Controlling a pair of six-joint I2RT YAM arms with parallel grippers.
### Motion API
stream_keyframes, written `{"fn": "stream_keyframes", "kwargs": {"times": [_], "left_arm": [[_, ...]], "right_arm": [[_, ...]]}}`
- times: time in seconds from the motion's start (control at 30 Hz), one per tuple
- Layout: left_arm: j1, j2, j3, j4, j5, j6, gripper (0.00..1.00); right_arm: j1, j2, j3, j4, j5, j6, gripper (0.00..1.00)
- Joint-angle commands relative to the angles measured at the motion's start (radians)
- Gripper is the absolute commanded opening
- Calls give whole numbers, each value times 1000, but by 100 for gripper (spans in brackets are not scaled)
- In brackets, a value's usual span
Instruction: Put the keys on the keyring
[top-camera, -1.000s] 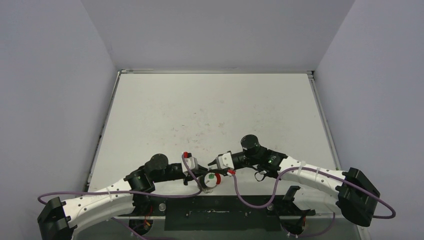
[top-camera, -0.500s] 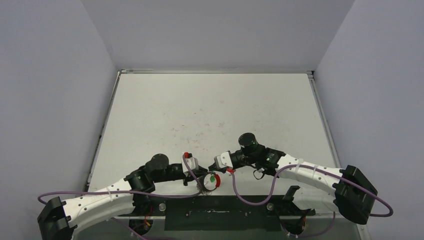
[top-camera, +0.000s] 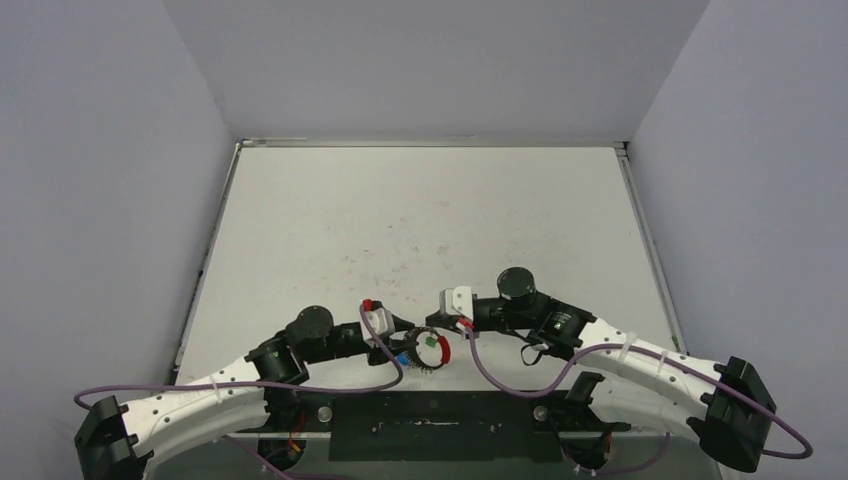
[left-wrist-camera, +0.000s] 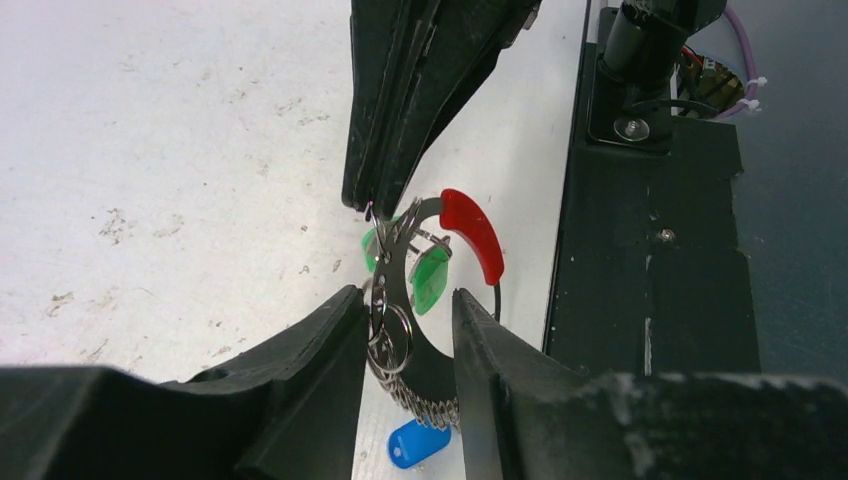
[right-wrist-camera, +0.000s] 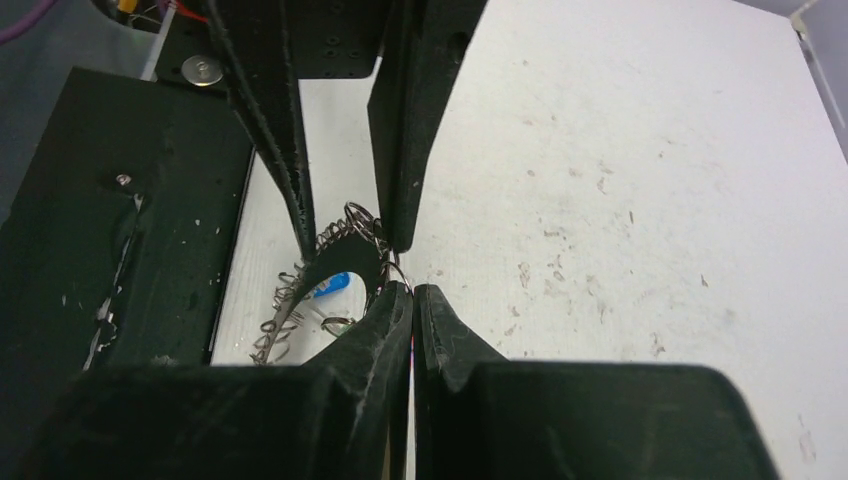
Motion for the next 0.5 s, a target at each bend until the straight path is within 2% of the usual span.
{"fn": "stream_keyframes", "kwargs": {"times": [0.0,0.17,0.33,0.47], "left_arm": [[-4,-18,68,-12,-40,-9,37],[-4,-33,68,-4,-80,-5,44],[-4,-33,74,3,-104,18,46],[-4,-38,78,-5,-127,61,49]], "right_arm": [[-5,-50,37,1,134,133,0],[11,-5,115,-119,222,218,0],[35,62,208,-234,322,298,0],[60,67,213,-251,361,326,0]]}}
